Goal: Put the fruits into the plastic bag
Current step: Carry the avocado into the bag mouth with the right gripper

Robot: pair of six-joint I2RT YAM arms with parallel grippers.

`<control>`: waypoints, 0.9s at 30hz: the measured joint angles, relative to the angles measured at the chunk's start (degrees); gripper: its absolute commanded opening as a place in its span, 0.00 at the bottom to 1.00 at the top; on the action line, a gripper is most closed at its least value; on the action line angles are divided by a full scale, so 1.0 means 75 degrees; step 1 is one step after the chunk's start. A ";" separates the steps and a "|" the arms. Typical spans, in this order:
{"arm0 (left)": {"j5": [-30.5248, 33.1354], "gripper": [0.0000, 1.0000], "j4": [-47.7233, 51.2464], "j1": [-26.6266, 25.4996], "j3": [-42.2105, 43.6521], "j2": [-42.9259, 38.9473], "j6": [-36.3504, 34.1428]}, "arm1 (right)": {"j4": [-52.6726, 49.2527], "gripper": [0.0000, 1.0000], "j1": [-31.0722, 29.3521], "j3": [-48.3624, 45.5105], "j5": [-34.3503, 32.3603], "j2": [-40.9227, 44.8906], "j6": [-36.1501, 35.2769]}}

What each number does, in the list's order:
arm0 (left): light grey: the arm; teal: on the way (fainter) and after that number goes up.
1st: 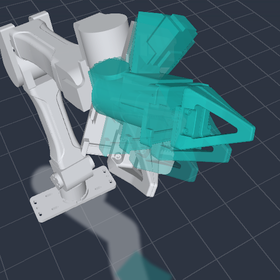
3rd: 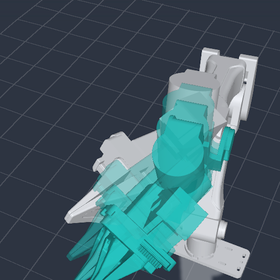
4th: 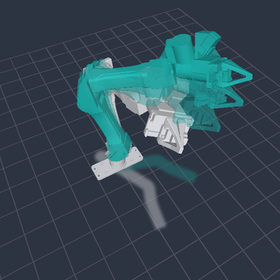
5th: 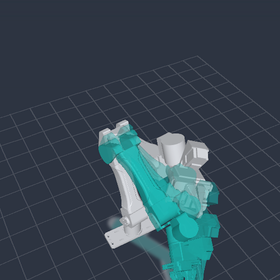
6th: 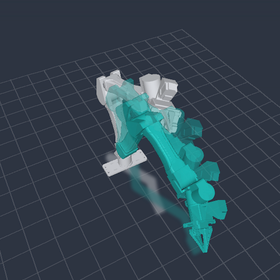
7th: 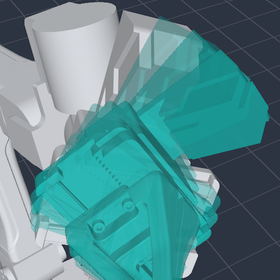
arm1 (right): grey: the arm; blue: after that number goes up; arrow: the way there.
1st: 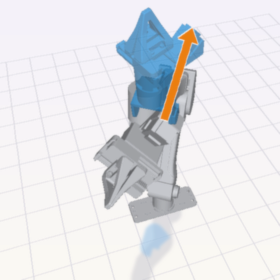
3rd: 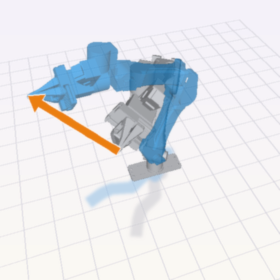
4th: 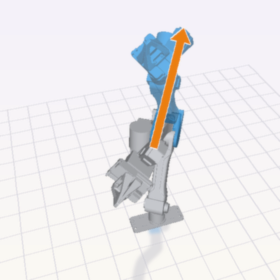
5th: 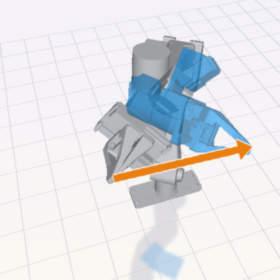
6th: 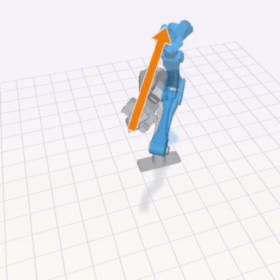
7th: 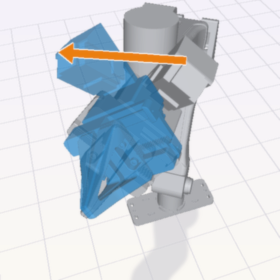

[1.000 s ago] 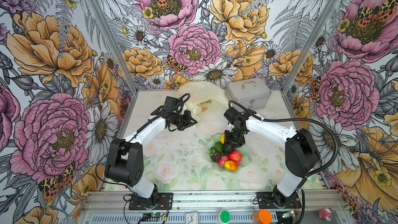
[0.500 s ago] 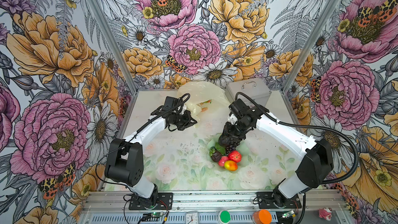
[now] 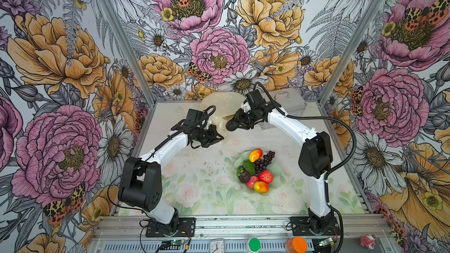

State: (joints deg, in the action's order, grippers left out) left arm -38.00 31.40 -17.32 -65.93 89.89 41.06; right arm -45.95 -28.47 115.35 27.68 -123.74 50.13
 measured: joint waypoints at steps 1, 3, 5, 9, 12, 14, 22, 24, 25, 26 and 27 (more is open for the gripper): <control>0.0000 0.00 0.0003 -0.0029 0.0000 -0.0006 0.0026 | 0.0017 0.38 0.0047 0.0303 -0.0012 -0.0303 0.0009; 0.0000 0.00 0.0000 -0.0093 -0.0003 -0.0009 0.0090 | 0.0041 0.38 0.0125 0.0842 -0.0029 -0.0819 0.0058; 0.0000 0.00 0.0003 -0.0149 -0.0009 -0.0009 0.0134 | 0.0070 0.39 0.0160 0.1378 -0.0038 -0.1300 0.0125; 0.0000 0.00 0.0009 -0.0201 -0.0102 0.0023 0.0146 | 0.0125 0.41 0.0245 0.2343 -0.0061 -0.2130 0.0353; 0.0000 0.00 -0.0006 -0.0219 -0.0318 0.0172 0.0143 | 0.0178 0.46 0.0248 0.2876 -0.0099 -0.2611 0.0609; -0.0006 0.00 -0.0026 -0.0219 -0.0423 0.0303 0.0146 | 0.0207 0.50 0.0242 0.3153 -0.0131 -0.2871 0.0807; -0.0012 0.00 -0.0047 -0.0219 -0.0554 0.0632 0.0149 | 0.0644 0.67 0.0256 0.4978 0.0198 -0.4237 0.1760; -0.0023 0.00 -0.0052 -0.0216 -0.0574 0.0632 0.0160 | 0.0787 0.70 0.0259 0.5202 0.0323 -0.4374 0.1915; -0.0029 0.00 -0.0052 -0.0216 -0.0583 0.0632 0.0163 | 0.0854 0.72 0.0289 0.5237 0.0385 -0.4377 0.1973; -0.0029 0.00 -0.0052 -0.0207 -0.0583 0.0632 0.0163 | 0.0912 0.72 0.0309 0.5266 0.0431 -0.4377 0.1996; -0.0029 0.00 -0.0050 -0.0204 -0.0583 0.0632 0.0163 | 0.1029 0.73 0.0326 0.5316 0.0487 -0.4377 0.2017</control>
State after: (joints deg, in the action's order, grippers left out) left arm -38.22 31.03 -18.85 -70.30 94.63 42.28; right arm -38.24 -26.02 155.22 31.33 -156.57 65.25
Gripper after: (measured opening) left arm 0.050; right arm 0.719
